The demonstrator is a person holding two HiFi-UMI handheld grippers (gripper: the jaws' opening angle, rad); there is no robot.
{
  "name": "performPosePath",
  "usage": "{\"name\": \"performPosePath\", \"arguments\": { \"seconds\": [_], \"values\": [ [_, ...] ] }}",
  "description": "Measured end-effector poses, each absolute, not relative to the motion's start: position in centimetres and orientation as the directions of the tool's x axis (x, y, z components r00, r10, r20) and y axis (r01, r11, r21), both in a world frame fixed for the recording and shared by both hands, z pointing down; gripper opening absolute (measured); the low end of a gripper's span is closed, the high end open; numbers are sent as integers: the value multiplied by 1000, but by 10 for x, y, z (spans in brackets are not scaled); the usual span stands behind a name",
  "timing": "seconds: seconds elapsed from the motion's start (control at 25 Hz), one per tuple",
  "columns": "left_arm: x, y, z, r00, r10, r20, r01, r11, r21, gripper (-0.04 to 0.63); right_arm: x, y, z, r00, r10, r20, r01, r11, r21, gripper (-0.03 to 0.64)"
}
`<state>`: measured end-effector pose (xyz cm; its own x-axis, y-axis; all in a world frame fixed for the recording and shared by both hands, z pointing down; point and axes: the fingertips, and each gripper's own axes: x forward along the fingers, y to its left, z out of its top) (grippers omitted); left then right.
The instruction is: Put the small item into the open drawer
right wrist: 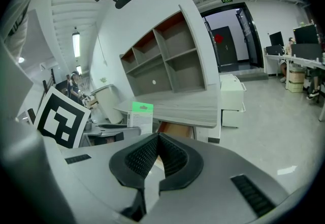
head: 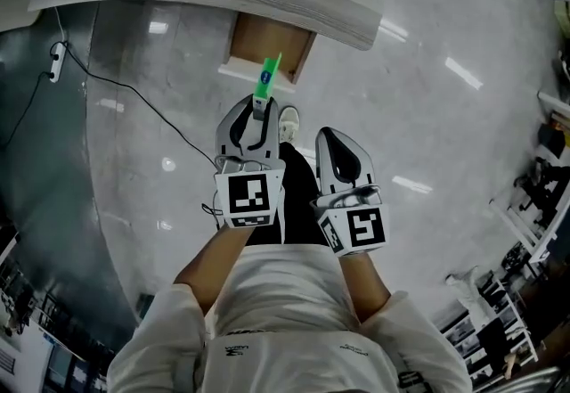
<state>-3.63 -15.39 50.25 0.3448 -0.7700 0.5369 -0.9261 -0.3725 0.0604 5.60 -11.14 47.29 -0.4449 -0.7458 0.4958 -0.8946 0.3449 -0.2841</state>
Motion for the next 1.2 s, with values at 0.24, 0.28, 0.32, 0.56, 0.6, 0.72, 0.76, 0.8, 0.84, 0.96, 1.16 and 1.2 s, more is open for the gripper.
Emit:
{"name": "performPosePath", "arguments": {
  "seconds": [0.24, 0.28, 0.32, 0.56, 0.6, 0.72, 0.76, 0.8, 0.84, 0.96, 1.16, 1.2],
  "values": [
    [-38, -169, 531, 330, -763, 556, -932, -358, 61, 100, 56, -118, 493, -437, -742, 509, -898, 324, -299, 32],
    [-39, -172, 536, 326, -763, 559, -933, -355, 60, 100, 56, -120, 497, -435, -741, 511, -898, 321, -299, 32],
    [-40, -175, 541, 323, -762, 561, -934, -352, 59, 100, 57, -122, 500, -434, -741, 513, -899, 319, -300, 32],
    [-47, -189, 566, 305, -756, 579, -940, -336, 55, 100, 55, -126, 516, -433, -733, 525, -900, 315, -302, 32],
    [-48, -191, 570, 302, -754, 584, -941, -334, 56, 100, 55, -126, 518, -433, -731, 528, -900, 314, -303, 32],
    [-48, -194, 584, 298, -743, 600, -943, -328, 62, 100, 56, -128, 525, -432, -727, 533, -900, 310, -306, 32],
    [-46, -195, 589, 300, -738, 605, -942, -331, 64, 100, 57, -128, 527, -432, -727, 534, -900, 309, -307, 32],
    [-44, -195, 593, 304, -733, 609, -940, -335, 67, 100, 59, -129, 529, -432, -726, 535, -900, 308, -308, 32],
    [-41, -196, 597, 308, -728, 612, -939, -338, 69, 100, 60, -129, 530, -432, -725, 536, -900, 308, -308, 32],
    [-38, -199, 609, 311, -717, 623, -936, -344, 72, 100, 60, -129, 534, -437, -718, 542, -898, 311, -313, 32],
    [-30, -206, 630, 315, -687, 655, -931, -357, 73, 100, 62, -131, 541, -444, -708, 550, -894, 312, -320, 32],
    [-29, -206, 634, 314, -682, 661, -931, -359, 72, 100, 63, -131, 542, -445, -705, 552, -894, 314, -320, 32]
  ]
}}
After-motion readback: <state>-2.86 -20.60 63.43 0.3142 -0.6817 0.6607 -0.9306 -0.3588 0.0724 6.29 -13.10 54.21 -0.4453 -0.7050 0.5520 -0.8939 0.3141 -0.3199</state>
